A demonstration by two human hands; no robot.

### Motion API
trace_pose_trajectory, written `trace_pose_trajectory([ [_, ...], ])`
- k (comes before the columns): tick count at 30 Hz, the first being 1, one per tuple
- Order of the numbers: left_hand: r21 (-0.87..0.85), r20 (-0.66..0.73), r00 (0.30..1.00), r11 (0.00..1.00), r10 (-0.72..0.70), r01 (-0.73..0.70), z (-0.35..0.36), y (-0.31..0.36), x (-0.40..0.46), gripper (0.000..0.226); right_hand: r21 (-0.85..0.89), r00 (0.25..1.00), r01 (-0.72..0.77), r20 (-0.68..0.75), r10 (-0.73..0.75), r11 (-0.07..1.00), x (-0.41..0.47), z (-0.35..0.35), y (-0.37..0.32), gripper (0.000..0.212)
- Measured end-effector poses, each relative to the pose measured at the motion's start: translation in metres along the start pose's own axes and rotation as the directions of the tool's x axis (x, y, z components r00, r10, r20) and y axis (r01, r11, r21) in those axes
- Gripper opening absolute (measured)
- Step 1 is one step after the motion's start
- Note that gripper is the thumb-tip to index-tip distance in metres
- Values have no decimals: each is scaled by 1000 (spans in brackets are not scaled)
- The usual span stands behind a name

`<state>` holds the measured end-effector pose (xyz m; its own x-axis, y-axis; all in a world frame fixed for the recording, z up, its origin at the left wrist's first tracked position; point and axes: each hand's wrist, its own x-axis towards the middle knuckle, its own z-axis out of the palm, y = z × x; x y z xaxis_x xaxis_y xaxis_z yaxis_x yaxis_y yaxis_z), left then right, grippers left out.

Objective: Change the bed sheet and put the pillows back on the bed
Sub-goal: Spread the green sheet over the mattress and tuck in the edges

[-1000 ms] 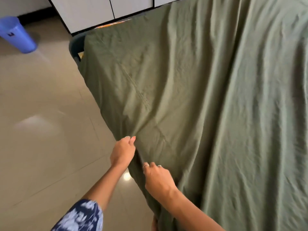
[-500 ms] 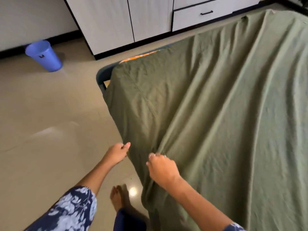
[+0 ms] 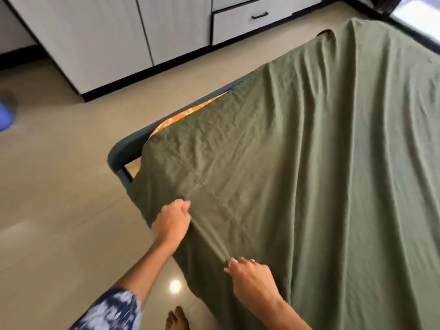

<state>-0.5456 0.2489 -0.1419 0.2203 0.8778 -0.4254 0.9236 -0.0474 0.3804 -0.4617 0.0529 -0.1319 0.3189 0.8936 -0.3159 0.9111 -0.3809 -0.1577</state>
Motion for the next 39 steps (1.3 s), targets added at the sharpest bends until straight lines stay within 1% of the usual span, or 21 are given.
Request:
trace_pose_trajectory([
  [2, -113, -113, 993, 993, -33, 20, -18, -18, 4, 33, 93, 998, 39, 36, -42, 995, 15, -17, -25, 17],
  [3, -178, -170, 983, 983, -76, 45, -26, -30, 9, 34, 116, 996, 86, 24, -89, 990, 24, -23, -43, 13],
  [4, -210, -207, 972, 975, -115, 70, -34, -43, 16, 36, 147, 990, 130, 35, -136, 981, 35, -28, -62, 16],
  [5, -213, -191, 972, 973, -137, 95, -42, -57, 28, 39, 186, 981, 142, 105, -163, 972, 45, -33, -81, 20],
  [6, -196, -137, 984, 977, -115, 87, -49, -69, 41, 41, 219, 962, 107, 224, -157, 970, 54, -36, -95, 24],
  [7, -158, -41, 997, 985, -71, 64, -58, -79, 54, 43, 213, 935, 47, 333, -118, 976, 64, -39, -103, 28],
  [9, -19, 145, 989, 1000, -10, 12, -75, -88, 73, 43, 134, 899, -34, 438, -28, 990, 82, -46, -108, 31],
  [10, 35, 175, 984, 999, -4, -2, -83, -90, 80, 43, 101, 889, -43, 458, -8, 994, 90, -50, -107, 33],
  [12, 25, 149, 989, 1000, -3, -1, -94, -91, 92, 40, 116, 907, -68, 420, 13, 991, 107, -63, -104, 35],
  [14, -41, 121, 992, 998, -35, 41, -99, -85, 101, 35, 159, 951, -83, 308, 30, 984, 129, -81, -102, 34],
  [16, -109, 141, 988, 991, -63, 79, -99, -72, 108, 32, 200, 985, -83, 162, 51, 976, 158, -98, -99, 29],
  [18, -152, 170, 982, 983, -79, 105, -98, -57, 121, 35, 277, 997, -81, 25, 77, 957, 196, -111, -98, 26],
  [20, -173, 185, 982, 982, -43, 76, -94, -40, 137, 44, 333, 997, -35, -52, 55, 942, 238, -119, -99, 30],
  [21, -190, 192, 981, 980, -22, 59, -92, -33, 144, 47, 335, 998, -21, -56, 42, 942, 255, -121, -100, 33],
  [23, -201, 199, 980, 979, -4, 45, -93, -16, 159, 52, 305, 999, -24, -18, 31, 952, 288, -121, -103, 41],
  [26, -49, 185, 983, 999, 1, 8, -98, -4, 171, 51, 153, 995, -96, 42, 91, 984, 311, -112, -107, 55],
  [29, 46, 179, 983, 997, 51, -60, -102, -7, 182, 41, 92, 971, -214, 126, 202, 972, 326, -109, -105, 63],
  [31, 129, 163, 980, 982, 115, -137, -107, -11, 186, 36, 65, 965, -212, 168, 199, 975, 332, -108, -104, 59],
  [34, 263, 170, 955, 923, 243, -282, -115, -12, 192, 36, 81, 979, -132, 165, 118, 988, 335, -106, -105, 40],
  [37, 292, 149, 936, 890, 318, -349, -133, -9, 195, 34, 214, 990, -65, 134, 37, 975, 334, -107, -109, 28],
  [39, 237, 60, 946, 916, 319, -324, -154, -14, 203, 33, 348, 994, -84, 88, 57, 934, 333, -112, -112, 26],
])
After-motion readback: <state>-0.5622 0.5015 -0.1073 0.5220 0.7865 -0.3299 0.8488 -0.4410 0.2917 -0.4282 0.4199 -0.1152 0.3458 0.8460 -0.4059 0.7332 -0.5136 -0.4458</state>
